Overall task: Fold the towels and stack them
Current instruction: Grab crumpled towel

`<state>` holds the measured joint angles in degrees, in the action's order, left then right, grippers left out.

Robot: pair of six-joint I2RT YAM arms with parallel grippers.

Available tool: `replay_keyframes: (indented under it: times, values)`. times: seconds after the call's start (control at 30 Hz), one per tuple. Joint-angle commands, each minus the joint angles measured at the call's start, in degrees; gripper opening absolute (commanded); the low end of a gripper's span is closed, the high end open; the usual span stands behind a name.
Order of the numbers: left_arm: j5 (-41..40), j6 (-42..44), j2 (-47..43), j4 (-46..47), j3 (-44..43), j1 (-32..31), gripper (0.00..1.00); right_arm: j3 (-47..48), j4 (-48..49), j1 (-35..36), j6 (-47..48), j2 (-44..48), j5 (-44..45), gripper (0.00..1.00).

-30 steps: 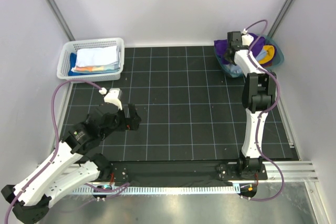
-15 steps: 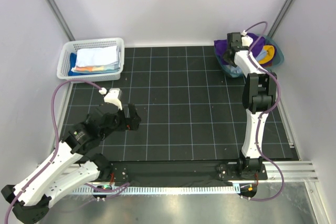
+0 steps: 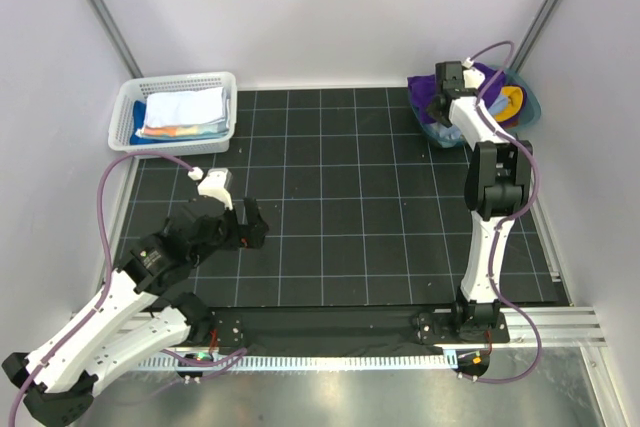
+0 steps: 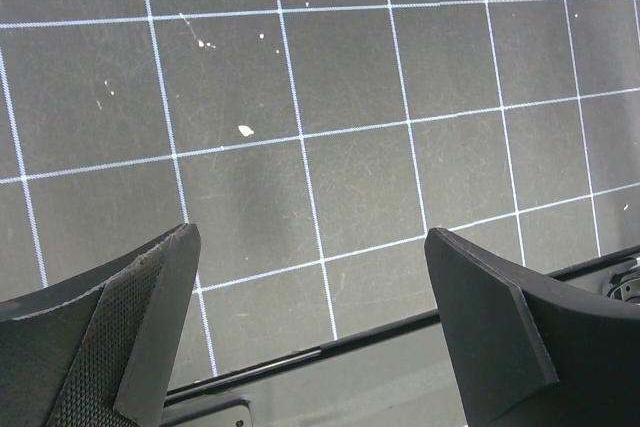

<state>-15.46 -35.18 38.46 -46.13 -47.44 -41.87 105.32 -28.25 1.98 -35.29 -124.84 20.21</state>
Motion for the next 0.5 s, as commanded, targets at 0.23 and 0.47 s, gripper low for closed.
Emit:
replay_keyframes:
  times: [0.23, 0.47]
  values:
    - [-1.1, 0.2, -0.6, 1.0, 0.0, 0.1, 1.00, -0.3, 1.4, -0.9, -1.4, 3.8, -1.7, 0.24]
    - [-1.1, 0.2, -0.6, 0.9, 0.1, 0.1, 0.99, -0.3, 1.3, -1.2, -1.4, 5.3, -2.2, 0.22]
